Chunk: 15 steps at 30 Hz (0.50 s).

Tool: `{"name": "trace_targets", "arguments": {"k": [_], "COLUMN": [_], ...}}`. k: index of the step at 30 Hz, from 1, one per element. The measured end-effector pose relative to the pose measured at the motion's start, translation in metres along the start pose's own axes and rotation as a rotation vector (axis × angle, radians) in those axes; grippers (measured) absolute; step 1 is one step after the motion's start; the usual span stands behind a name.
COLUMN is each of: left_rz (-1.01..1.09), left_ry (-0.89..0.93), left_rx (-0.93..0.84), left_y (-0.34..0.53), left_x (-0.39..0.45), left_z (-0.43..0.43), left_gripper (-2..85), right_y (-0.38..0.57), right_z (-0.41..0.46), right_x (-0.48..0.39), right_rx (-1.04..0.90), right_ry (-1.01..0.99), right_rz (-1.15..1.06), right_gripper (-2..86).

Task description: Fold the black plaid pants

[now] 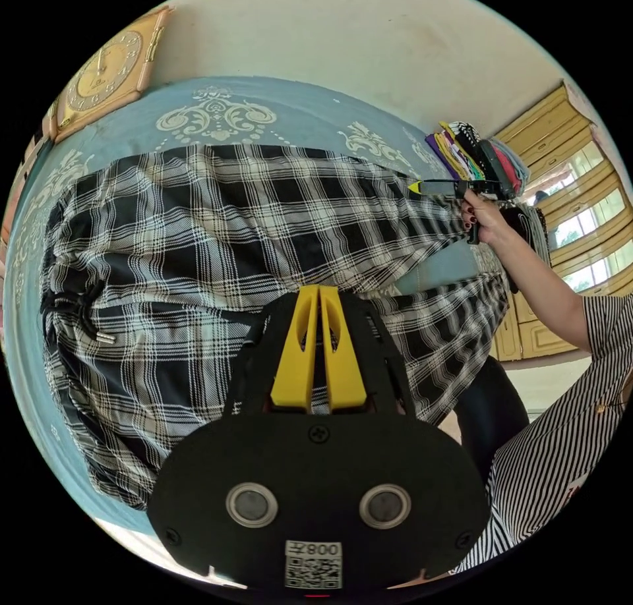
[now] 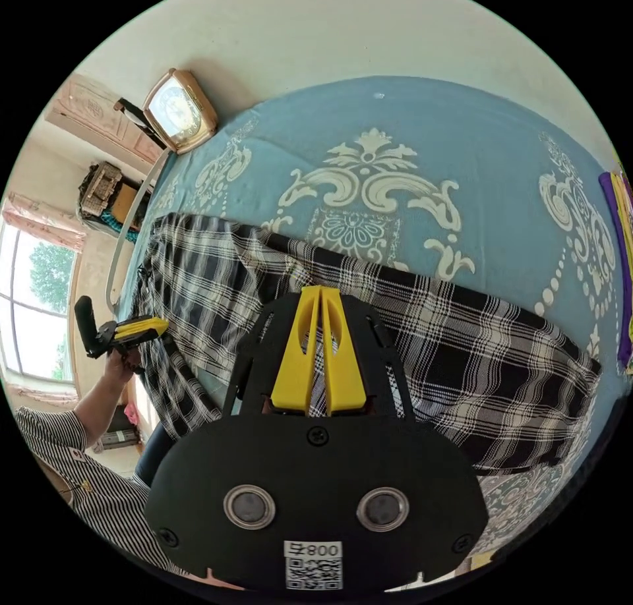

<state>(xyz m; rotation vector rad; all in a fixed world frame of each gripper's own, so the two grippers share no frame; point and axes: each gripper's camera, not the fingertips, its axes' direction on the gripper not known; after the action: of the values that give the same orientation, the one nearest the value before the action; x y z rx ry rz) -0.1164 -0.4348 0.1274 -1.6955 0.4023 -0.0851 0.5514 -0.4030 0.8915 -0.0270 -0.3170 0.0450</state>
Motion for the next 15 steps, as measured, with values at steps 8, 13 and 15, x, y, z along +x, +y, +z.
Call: {"name": "trace_targets", "arguments": {"k": [8,13,15], "left_rz": [-0.116,-0.457,-0.599], "left_ry": [0.017,-0.15,-0.226], "left_rx": [0.162,0.263,0.306], "left_y": [0.079,0.178,0.215], "left_x": [-0.037,-0.085,-0.105], "left_z": [-0.047,-0.091,-0.107], "left_gripper": [1.1,3.5,5.1], "right_y": [0.046,0.116,0.155], "right_z": [-0.043,-0.061,-0.071], "right_x": [-0.015,-0.026,-0.024], "right_rx": [0.178,0.15,0.152], "right_ry": [-0.067,-0.081,-0.095], "right_rz": [-0.036,-0.032,0.024], "right_gripper": [0.1,0.1,0.1]}}
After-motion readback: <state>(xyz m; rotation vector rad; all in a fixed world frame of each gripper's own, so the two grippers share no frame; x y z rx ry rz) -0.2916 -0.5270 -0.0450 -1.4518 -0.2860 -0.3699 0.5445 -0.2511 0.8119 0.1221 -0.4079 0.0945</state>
